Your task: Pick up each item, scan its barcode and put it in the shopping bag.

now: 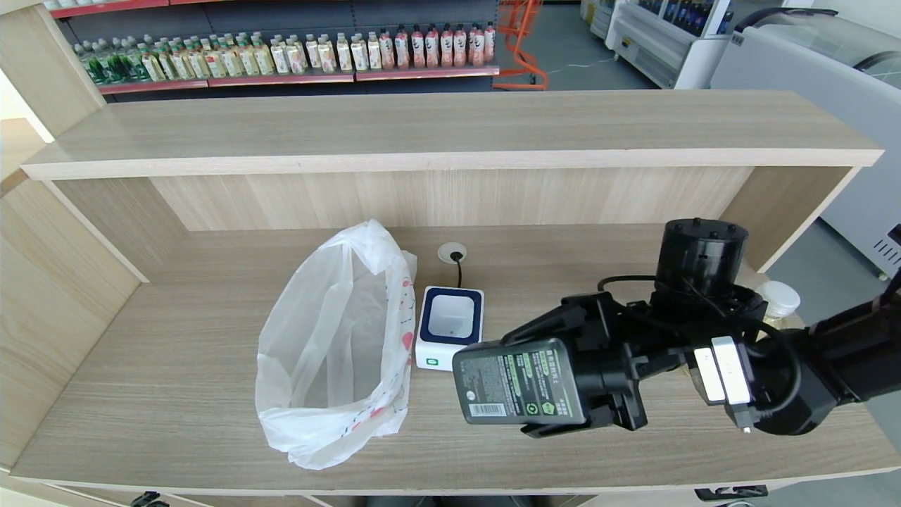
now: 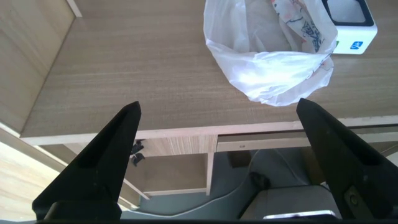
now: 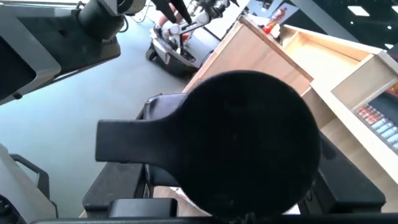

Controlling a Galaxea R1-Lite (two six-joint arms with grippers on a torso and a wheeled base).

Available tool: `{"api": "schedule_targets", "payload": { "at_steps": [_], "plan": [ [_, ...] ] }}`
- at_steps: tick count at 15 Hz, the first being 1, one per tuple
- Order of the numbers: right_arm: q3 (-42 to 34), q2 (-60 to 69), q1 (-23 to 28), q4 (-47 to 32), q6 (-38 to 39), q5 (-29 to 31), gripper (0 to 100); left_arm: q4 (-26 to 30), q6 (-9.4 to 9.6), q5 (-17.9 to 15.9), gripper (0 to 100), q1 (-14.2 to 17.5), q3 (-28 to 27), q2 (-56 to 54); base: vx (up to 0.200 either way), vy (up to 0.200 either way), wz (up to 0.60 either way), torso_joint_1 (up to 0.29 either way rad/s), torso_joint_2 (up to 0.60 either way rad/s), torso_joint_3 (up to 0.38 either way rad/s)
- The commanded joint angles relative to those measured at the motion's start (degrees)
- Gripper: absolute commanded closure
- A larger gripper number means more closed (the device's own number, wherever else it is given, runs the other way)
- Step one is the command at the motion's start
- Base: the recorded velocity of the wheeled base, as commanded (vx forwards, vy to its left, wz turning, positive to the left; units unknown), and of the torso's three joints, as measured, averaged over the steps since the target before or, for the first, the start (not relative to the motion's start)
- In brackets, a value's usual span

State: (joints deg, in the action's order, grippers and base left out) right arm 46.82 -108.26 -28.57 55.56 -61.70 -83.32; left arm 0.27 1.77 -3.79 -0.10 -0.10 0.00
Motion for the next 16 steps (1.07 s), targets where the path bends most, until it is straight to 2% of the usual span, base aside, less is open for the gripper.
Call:
{"api": "schedule_targets", "payload": {
  "at_steps": [1, 6, 16],
  "plan": [
    [1.2, -0.4, -1.5, 0.1, -0.1, 0.1, 100, 0.1, -0.01, 0.0, 0, 0.0, 0.0, 0.0, 0.0, 0.0, 0.0, 0.0, 0.0, 0.0],
    [4.2, -2.5, -1.0, 0.1, -0.4, 0.1, 100, 0.0, -0.01, 0.0, 0, 0.0, 0.0, 0.1, 0.0, 0.0, 0.0, 0.0, 0.0, 0.0],
    [4.1, -2.4, -2.5, -0.3, -1.1, 1.1, 100, 0.0, 0.08, 0.0, 0, 0.0, 0.0, 0.1, 0.0, 0.0, 0.0, 0.0, 0.0, 0.0]
  ]
}}
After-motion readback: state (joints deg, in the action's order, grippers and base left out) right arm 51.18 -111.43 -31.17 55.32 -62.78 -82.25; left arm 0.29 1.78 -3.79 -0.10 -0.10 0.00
